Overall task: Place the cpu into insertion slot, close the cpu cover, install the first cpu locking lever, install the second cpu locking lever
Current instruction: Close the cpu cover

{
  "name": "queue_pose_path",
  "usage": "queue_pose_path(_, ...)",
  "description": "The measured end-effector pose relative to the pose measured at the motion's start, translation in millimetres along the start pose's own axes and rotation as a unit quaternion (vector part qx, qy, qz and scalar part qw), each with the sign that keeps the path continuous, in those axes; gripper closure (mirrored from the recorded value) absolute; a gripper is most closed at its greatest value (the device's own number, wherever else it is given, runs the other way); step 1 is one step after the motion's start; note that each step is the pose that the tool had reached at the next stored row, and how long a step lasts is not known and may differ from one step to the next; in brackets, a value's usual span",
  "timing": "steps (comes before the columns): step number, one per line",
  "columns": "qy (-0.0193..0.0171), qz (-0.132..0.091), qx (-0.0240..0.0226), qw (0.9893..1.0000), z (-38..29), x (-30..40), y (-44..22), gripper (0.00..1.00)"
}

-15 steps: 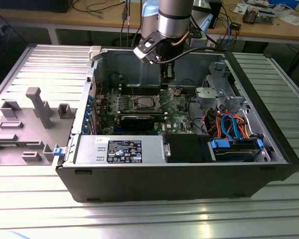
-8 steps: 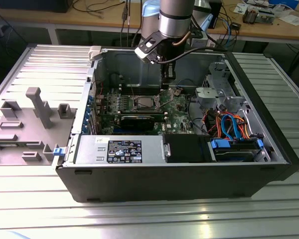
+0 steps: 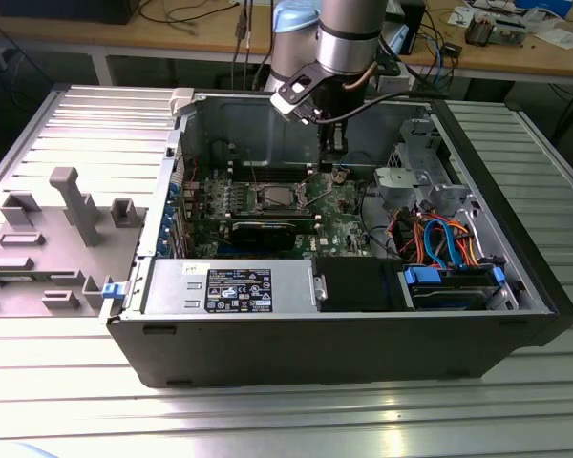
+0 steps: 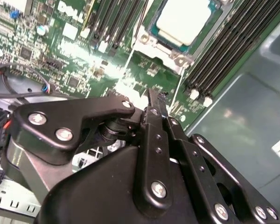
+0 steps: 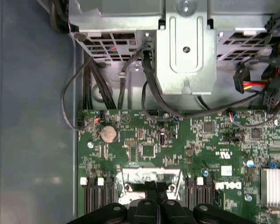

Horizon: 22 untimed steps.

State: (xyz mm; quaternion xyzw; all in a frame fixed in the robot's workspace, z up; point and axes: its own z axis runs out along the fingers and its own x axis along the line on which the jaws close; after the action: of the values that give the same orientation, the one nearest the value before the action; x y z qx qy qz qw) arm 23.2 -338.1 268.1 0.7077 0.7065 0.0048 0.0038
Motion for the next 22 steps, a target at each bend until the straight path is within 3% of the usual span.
queue_pose_path(3,-0.0001,0.000,0.0001,1.0000,2.2,0.0,9.2,0.89)
queue_pose_path(6,0.0000,0.000,0.0005,1.0000,5.9,0.0,27.4,0.89)
queue_pose_path(9,0.0000,0.000,0.0012,1.0000,12.7,0.0,34.3,0.89)
queue_pose_path(15,0.0000,0.000,0.0023,1.0000,24.5,0.0,34.1,0.89)
queue_pose_path(19,0.0008,0.000,0.0024,1.0000,25.2,0.0,27.3,0.89)
queue_pose_path(22,0.0010,0.000,0.0024,1.0000,25.3,0.0,26.1,0.89)
